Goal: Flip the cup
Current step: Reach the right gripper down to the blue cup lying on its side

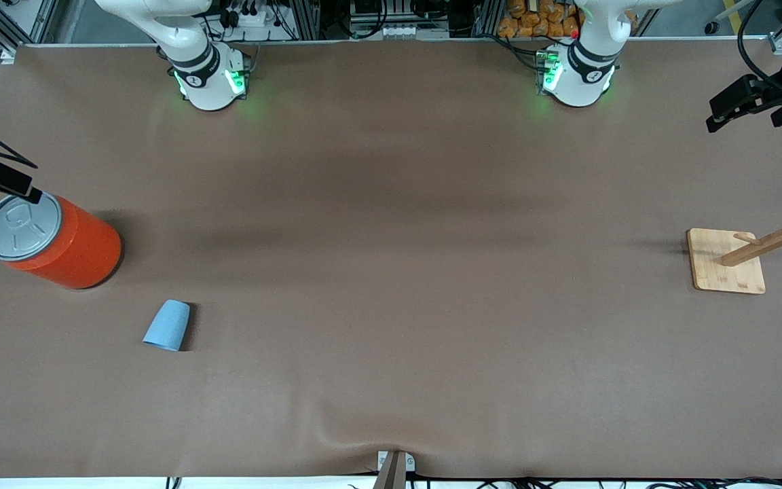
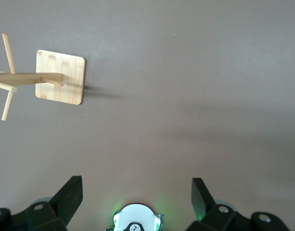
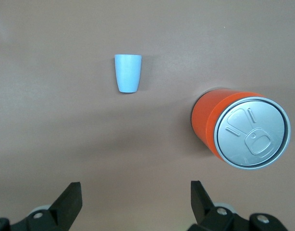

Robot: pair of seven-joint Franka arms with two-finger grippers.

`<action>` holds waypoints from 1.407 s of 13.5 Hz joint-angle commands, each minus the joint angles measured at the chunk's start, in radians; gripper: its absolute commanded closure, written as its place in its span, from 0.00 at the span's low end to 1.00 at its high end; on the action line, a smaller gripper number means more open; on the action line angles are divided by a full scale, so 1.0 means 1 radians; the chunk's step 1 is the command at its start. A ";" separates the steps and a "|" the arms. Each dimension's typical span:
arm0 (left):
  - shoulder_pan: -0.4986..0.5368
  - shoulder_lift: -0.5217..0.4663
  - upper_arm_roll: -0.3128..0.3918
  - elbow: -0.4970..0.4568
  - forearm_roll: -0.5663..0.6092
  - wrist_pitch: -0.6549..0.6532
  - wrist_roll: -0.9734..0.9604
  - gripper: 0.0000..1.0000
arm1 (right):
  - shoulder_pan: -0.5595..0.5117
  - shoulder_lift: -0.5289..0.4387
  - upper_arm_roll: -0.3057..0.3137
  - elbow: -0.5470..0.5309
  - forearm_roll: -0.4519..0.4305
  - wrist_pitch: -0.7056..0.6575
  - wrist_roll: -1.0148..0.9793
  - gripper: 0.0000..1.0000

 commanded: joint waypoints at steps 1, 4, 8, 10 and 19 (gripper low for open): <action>0.009 0.005 -0.003 0.026 0.000 -0.024 0.003 0.00 | -0.008 -0.005 0.006 0.003 0.016 -0.007 0.013 0.00; 0.012 0.008 -0.002 0.028 0.005 -0.023 -0.001 0.00 | -0.008 -0.004 0.006 0.003 0.016 -0.007 0.013 0.00; 0.011 0.009 0.002 0.020 0.000 -0.023 0.001 0.00 | -0.007 -0.001 0.006 0.005 0.017 -0.002 0.018 0.00; 0.011 0.009 0.002 0.020 0.002 -0.021 0.003 0.00 | 0.004 0.006 0.008 0.005 0.019 0.005 0.018 0.00; 0.012 0.009 -0.002 -0.007 0.000 0.026 0.001 0.00 | 0.041 0.234 0.009 0.003 0.039 0.171 0.016 0.00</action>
